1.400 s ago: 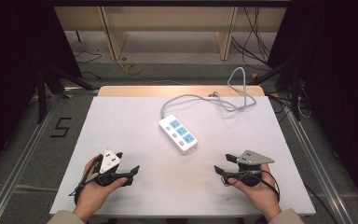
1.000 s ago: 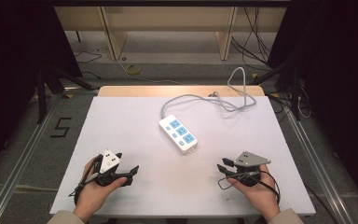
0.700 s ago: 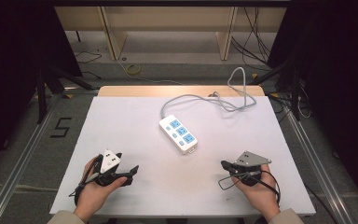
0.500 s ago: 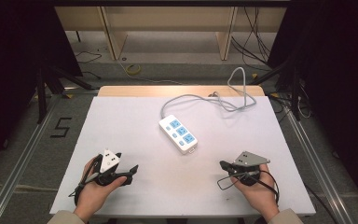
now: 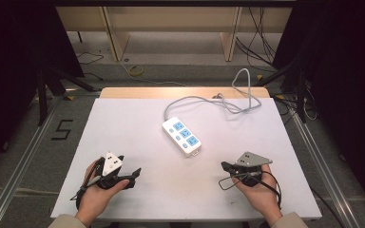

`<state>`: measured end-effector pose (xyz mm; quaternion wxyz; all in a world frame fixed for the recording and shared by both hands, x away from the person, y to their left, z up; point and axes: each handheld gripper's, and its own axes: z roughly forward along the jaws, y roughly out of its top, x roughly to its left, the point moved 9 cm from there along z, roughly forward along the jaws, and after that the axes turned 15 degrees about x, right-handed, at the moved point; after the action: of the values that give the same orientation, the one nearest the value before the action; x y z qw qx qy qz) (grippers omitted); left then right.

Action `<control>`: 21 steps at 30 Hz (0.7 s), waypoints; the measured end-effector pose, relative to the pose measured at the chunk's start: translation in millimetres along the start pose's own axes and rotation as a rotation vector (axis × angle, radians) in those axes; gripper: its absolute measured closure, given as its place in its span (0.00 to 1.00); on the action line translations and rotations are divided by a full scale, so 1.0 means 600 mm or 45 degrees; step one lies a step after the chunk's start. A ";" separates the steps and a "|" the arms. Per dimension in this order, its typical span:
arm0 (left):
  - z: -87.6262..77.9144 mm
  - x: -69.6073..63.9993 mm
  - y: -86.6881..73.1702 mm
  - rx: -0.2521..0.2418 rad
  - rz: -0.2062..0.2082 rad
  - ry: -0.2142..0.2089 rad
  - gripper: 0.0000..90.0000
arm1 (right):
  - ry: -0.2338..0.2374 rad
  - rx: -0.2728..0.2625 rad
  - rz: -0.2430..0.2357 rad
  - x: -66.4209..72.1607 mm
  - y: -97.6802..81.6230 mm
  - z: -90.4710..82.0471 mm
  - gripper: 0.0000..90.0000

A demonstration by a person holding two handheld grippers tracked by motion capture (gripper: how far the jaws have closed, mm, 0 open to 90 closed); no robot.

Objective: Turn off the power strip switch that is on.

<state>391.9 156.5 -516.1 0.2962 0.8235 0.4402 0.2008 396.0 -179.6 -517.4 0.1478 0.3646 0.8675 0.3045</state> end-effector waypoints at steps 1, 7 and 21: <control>0.000 0.000 0.000 0.002 0.000 0.001 0.26 | 0.000 -0.001 0.002 0.000 0.001 0.000 1.00; 0.000 0.000 0.000 0.001 0.000 0.003 0.26 | 0.001 -0.010 0.005 -0.002 0.012 0.004 1.00; 0.001 -0.001 0.000 0.006 0.008 0.003 0.26 | -0.005 -0.024 0.006 -0.005 0.037 0.010 1.00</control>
<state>391.7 155.6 -516.3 0.2932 0.8253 0.4383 0.2019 412.9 -166.9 -508.0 0.1521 0.3658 0.8634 0.3123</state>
